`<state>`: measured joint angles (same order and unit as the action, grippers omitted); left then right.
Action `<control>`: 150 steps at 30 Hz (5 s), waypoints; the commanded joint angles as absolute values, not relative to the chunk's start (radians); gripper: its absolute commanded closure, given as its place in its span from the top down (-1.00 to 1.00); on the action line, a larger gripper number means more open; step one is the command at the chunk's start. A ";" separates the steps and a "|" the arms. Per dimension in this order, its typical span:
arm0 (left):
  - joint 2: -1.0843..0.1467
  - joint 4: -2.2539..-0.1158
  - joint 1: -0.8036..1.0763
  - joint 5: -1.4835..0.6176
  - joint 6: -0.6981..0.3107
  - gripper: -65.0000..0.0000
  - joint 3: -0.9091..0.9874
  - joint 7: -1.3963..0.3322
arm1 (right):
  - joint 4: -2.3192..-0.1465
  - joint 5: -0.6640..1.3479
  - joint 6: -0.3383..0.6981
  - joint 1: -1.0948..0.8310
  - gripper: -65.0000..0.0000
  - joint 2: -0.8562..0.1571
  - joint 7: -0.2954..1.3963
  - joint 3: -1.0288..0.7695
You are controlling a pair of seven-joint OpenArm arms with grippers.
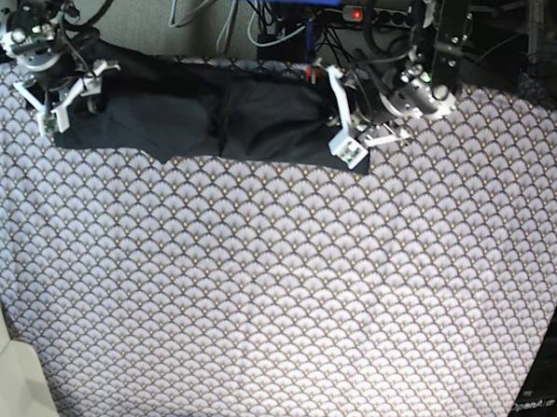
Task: Fold the T-shirt properly
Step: 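Pinch the strip's other end with the right gripper, then lift the strip's end with the right gripper and fold it toward the left gripper, then lay the folded end over the bundle with the right gripper and release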
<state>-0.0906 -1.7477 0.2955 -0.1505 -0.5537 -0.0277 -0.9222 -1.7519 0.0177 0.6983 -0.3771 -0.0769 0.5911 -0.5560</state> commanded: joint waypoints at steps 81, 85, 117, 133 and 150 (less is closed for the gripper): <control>-0.071 -1.885 0.222 -0.151 -0.552 -0.98 0.016 -0.929 | -1.509 0.461 0.698 -0.312 -1.00 -0.249 0.768 -0.550; -0.073 -1.879 0.236 -0.151 -0.552 -0.98 0.128 -0.929 | -1.520 0.463 0.698 -0.312 -1.00 -0.266 0.771 -0.550; -0.079 -1.767 0.225 -0.151 -0.555 -0.98 0.291 -0.928 | -1.969 0.780 0.698 -0.294 -1.00 -0.193 1.191 -0.519; -0.079 -1.779 0.228 -0.145 -0.555 -0.98 0.312 -0.920 | -1.982 1.118 0.698 -0.216 -1.00 -0.154 1.349 -0.407; -0.097 -1.779 0.225 -0.150 -0.555 -0.98 0.464 -0.918 | -1.974 1.112 0.698 -0.127 -1.00 -0.021 1.346 -0.147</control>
<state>-0.0906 -1.7599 0.2317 -0.1394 -0.5510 0.4603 -0.9371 -1.9587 1.0718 0.6983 -0.1417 -0.0151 1.3674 -0.1421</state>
